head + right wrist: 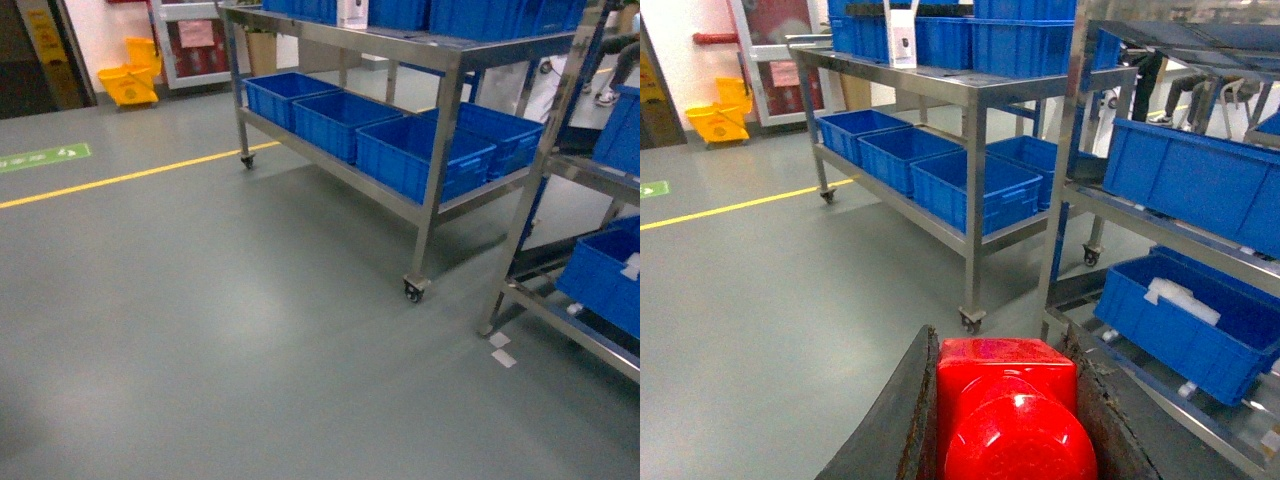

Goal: Pick red block from blue box to shelf

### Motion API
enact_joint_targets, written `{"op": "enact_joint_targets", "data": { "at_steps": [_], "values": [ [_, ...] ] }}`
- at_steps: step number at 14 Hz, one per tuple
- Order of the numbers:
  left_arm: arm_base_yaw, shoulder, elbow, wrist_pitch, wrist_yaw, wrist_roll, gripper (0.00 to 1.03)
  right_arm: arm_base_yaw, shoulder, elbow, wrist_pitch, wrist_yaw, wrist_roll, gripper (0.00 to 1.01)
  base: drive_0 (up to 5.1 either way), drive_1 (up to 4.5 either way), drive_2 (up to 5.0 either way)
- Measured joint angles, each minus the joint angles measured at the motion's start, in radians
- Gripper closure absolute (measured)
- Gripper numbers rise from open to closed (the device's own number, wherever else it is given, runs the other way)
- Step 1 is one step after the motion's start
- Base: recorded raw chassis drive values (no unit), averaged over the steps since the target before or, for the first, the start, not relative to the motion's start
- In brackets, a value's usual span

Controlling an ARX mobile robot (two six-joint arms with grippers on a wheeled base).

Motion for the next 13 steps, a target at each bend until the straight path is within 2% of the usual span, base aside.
{"op": "enact_joint_targets", "data": {
  "at_steps": [13],
  "values": [
    [0.000,0.000,0.000,0.000,0.000,0.000,0.05,0.000,0.000,0.000,0.000,0.000,0.000,0.73,-1.6,-1.62,-1.6]
  ]
}}
